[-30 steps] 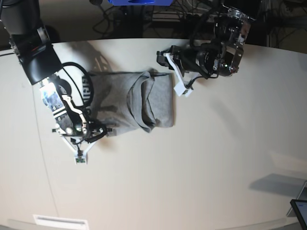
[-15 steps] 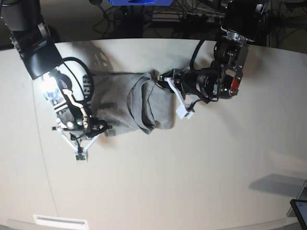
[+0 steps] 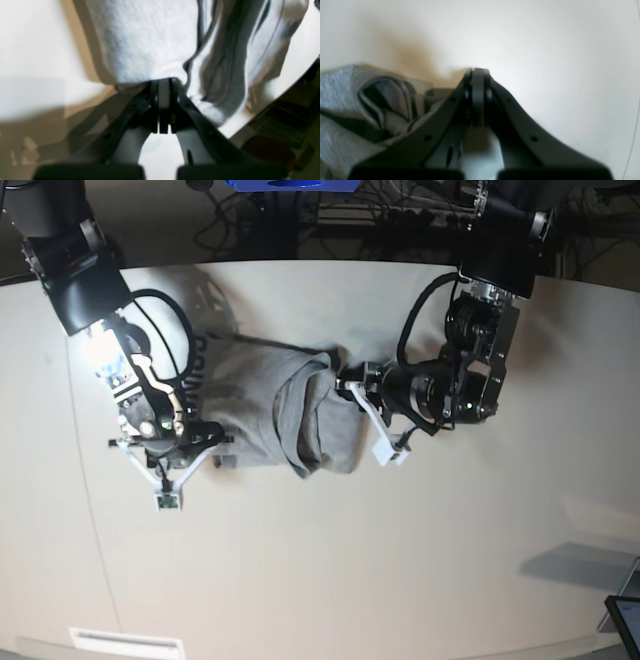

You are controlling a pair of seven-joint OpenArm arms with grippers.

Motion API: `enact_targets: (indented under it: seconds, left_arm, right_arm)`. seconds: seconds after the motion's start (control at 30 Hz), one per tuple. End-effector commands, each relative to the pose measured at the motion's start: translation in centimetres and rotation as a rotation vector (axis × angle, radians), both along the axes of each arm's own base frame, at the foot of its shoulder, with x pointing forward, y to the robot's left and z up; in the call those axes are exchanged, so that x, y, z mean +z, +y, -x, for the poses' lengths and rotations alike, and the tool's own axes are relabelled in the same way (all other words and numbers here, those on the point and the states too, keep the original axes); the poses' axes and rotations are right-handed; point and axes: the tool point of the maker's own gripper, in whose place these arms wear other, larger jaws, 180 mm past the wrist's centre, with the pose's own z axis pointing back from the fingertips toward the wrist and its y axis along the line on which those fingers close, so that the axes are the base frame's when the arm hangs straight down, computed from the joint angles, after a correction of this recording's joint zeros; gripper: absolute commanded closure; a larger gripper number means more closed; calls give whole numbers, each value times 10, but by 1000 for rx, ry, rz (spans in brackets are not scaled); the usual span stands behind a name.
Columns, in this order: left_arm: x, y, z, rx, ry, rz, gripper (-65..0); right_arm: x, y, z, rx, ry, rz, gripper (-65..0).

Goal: Fold the T-shirt properly
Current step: 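Grasp the bundle sides with both grippers and rotate it upright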

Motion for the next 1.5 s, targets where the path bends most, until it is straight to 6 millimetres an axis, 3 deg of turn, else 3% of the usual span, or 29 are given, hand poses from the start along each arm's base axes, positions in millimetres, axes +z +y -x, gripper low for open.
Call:
enact_targets:
  seconds: [0.0,0.13,0.27,0.53,0.63,0.9,1.03,1.17,1.3,1.47]
  left_arm:
    - [9,6,-15,14,-32,-2,0]
    - [12,12,-36,32,-37,-17,0]
    - [17,-2,-50,-29,-79,-45,0]
    - [-23,-20,-61,-76,-81,-124,0]
    - [-27,-19,-67,-78,-91,-146,0]
    - [-6,-19,-96,-63,-170,-145,0]
    - [7,-29,-106,-67,-201,-128,0]
    - [14,-25,-122,-71,-281,-181,0]
    - [13,-32,-122,-84,-290,-187,0]
    - [10,-11,-119,-66,-286,-211,0]
  right_arm:
    - [-24,-3,36,-16,170,-22,-3]
    - [-25,-2,52,0,171,-29,-3]
    - [-28,2,68,12,183,-43,-3]
    - [-24,24,98,60,183,-96,-3]
    - [-24,31,112,71,212,-114,-3]
    - [-6,65,141,117,226,-206,-3]
    - [-1,76,151,57,234,-253,-3]
    - [5,87,164,5,273,-301,-3]
    - [10,86,161,-13,260,-307,-3]
    - [16,61,143,-98,229,-308,-3]
